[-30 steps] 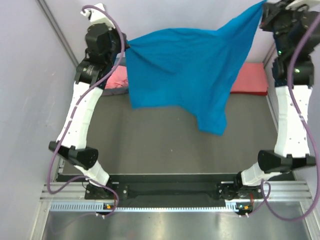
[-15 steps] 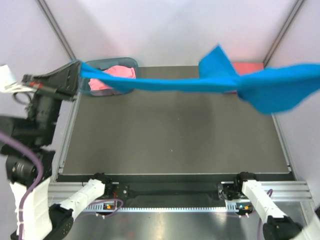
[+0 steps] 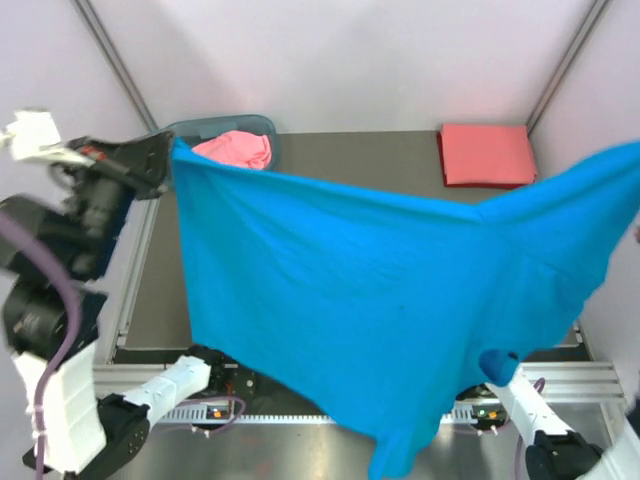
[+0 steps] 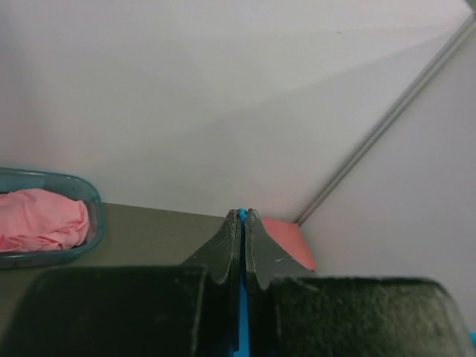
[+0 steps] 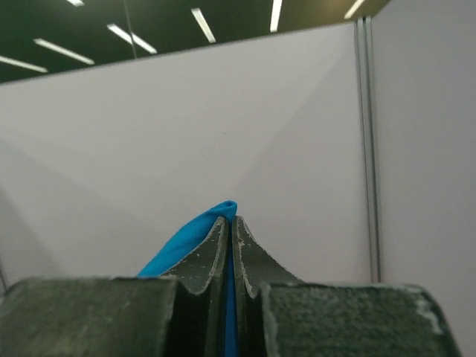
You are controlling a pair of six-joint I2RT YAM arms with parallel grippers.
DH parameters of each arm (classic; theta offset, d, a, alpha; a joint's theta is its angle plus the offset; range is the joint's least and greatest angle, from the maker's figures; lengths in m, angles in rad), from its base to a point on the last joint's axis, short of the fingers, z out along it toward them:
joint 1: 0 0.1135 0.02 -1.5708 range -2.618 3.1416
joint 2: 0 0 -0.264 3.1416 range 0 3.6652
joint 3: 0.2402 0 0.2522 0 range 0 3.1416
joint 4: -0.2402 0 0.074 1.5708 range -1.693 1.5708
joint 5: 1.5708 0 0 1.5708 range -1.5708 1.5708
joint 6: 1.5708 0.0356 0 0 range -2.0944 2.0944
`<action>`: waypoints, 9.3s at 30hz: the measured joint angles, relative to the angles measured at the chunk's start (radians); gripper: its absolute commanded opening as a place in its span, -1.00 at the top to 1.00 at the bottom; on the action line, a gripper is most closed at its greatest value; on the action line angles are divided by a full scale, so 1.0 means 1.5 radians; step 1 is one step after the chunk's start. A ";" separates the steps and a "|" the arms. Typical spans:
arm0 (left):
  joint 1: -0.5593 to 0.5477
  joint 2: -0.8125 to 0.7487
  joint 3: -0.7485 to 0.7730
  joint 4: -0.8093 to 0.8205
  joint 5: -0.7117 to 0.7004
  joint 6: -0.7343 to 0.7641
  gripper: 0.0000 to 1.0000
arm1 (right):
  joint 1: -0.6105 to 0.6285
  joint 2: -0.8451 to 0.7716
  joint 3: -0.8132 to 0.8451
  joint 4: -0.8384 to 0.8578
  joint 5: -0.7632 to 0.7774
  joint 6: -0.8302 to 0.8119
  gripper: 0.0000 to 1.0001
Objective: Fold and stack the t-shirts
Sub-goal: Flatten the tshirt out, then fold the tshirt
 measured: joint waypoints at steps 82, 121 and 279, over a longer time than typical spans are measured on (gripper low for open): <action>0.301 0.465 -0.549 0.138 -0.028 0.033 -0.04 | 0.065 0.323 -0.894 0.195 -0.077 0.176 0.14; 0.301 0.426 -0.591 0.123 -0.033 -0.018 0.02 | 0.065 0.322 -0.929 0.100 0.023 0.296 0.07; 0.240 0.569 -0.469 0.077 0.024 0.031 1.00 | 0.305 0.555 -0.605 -0.077 -0.042 -0.115 1.00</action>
